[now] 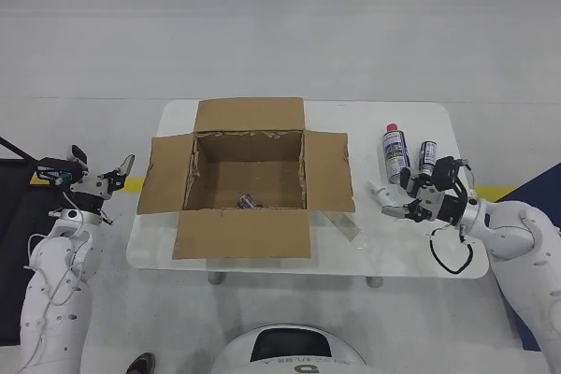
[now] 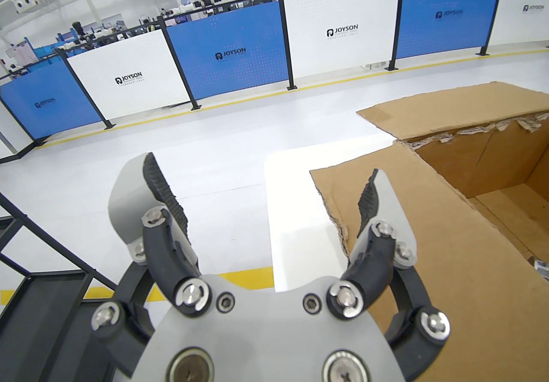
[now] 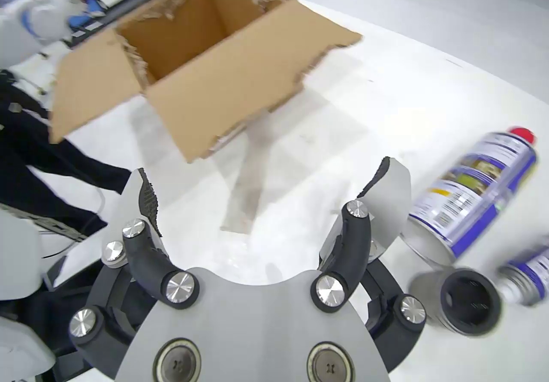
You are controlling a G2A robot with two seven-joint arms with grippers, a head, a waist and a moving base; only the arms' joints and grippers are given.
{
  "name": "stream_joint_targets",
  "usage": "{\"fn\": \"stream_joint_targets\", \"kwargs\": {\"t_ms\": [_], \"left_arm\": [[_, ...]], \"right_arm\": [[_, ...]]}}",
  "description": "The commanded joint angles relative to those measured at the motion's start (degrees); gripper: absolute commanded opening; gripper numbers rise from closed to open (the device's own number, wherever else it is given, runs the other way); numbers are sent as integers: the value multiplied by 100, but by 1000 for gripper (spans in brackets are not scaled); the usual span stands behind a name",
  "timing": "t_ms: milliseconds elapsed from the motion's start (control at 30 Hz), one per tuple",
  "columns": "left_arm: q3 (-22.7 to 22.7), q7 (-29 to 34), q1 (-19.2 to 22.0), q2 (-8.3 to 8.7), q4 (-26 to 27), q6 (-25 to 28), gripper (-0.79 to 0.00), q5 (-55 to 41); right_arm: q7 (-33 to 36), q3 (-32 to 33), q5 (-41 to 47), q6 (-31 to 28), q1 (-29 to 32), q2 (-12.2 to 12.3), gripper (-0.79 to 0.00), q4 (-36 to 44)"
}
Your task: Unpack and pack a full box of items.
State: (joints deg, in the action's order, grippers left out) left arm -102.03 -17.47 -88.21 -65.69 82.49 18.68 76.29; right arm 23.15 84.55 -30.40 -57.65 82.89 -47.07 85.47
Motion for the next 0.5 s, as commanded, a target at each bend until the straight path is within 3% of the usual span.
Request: {"fn": "stream_joint_targets", "kwargs": {"t_ms": [0,300,467], "left_arm": [[0,0,0,0,0,0,0,0],[0,0,0,0,0,0,0,0],[0,0,0,0,0,0,0,0]], "right_arm": [[-1,2,-292,339,1,0,0,9],[-89,16,-215,360,-21,-7,0,39],[-302,-196,88,607,-435,-76,0,-75]]}}
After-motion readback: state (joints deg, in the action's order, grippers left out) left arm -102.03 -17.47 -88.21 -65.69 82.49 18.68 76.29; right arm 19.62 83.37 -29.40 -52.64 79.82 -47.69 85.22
